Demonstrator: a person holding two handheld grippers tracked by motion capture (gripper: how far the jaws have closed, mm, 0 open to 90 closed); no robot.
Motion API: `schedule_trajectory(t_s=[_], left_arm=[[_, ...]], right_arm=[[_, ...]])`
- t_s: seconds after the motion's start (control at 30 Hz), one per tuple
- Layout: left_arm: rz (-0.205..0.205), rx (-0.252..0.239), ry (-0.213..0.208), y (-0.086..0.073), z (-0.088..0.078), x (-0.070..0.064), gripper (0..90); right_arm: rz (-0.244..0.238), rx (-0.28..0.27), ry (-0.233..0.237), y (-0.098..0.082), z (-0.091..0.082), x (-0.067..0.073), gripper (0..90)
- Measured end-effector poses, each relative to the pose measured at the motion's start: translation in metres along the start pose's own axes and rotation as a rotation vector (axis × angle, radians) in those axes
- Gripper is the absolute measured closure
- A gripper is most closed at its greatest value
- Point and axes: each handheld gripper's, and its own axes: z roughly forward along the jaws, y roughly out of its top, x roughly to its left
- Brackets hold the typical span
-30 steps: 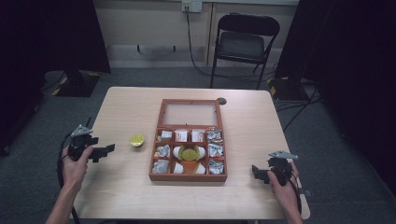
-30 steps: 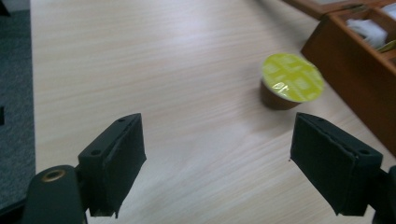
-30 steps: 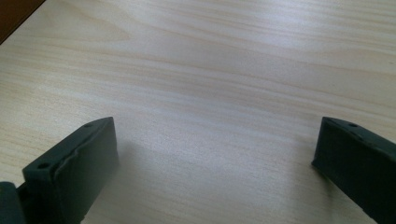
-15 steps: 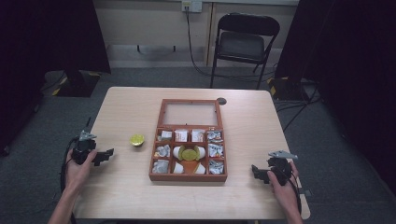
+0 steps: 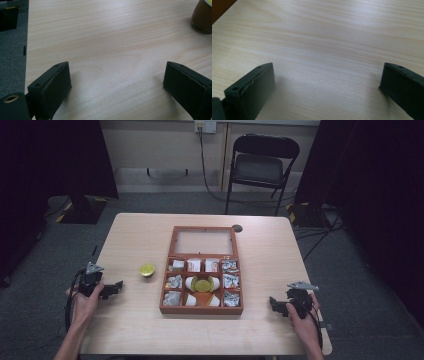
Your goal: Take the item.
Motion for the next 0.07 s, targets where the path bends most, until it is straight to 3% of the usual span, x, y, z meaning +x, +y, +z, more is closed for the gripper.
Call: schedule_trajectory(t_s=[0.07], left_arm=[[0.001,0.002,-0.001,0.0004,0.0005,0.0001,6.6]], right_arm=[[0.000,0.000,0.000,0.0000,0.0000,0.0000,0.0]])
